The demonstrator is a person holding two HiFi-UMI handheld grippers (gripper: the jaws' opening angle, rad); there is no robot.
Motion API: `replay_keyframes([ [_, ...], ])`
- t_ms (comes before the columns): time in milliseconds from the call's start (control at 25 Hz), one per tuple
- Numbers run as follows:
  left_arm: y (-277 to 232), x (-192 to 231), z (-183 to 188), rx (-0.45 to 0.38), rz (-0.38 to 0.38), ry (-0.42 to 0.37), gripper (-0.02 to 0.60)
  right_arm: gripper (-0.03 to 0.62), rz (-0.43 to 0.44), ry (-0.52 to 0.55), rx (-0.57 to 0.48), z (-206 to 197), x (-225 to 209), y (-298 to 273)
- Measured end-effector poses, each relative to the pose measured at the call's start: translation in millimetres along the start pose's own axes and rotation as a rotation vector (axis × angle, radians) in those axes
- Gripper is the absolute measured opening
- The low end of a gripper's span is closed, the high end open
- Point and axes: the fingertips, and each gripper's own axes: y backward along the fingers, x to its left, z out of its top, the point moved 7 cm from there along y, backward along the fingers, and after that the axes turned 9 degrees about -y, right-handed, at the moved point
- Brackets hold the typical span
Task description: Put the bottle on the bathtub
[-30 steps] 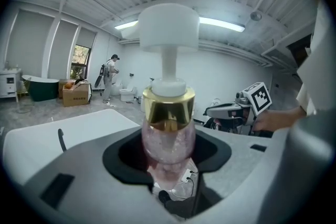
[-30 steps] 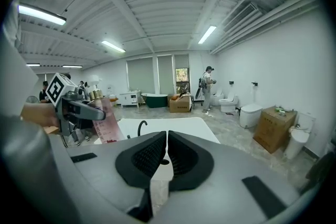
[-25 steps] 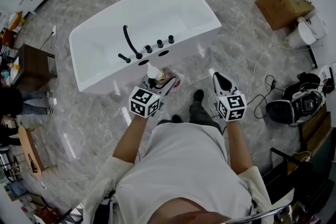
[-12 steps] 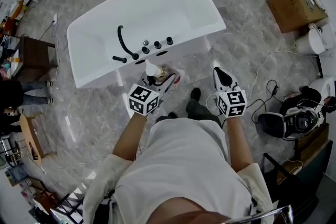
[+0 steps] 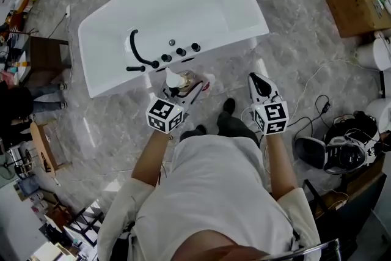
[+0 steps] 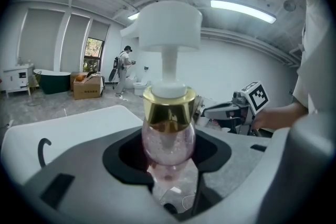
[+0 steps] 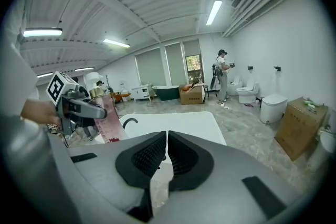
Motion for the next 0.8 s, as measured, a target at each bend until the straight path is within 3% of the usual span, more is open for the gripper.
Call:
replay_keyframes([
  [360,-62,19,11,0.04,0.045,-0.004,0.216,0.034,0.051,-0.024,0.035,6,-54,-31],
  [800,-103,55,-15,0.106,0.004,-0.028,0.216,0.034,0.048,-0.044,0.06,-8,-58,-77],
])
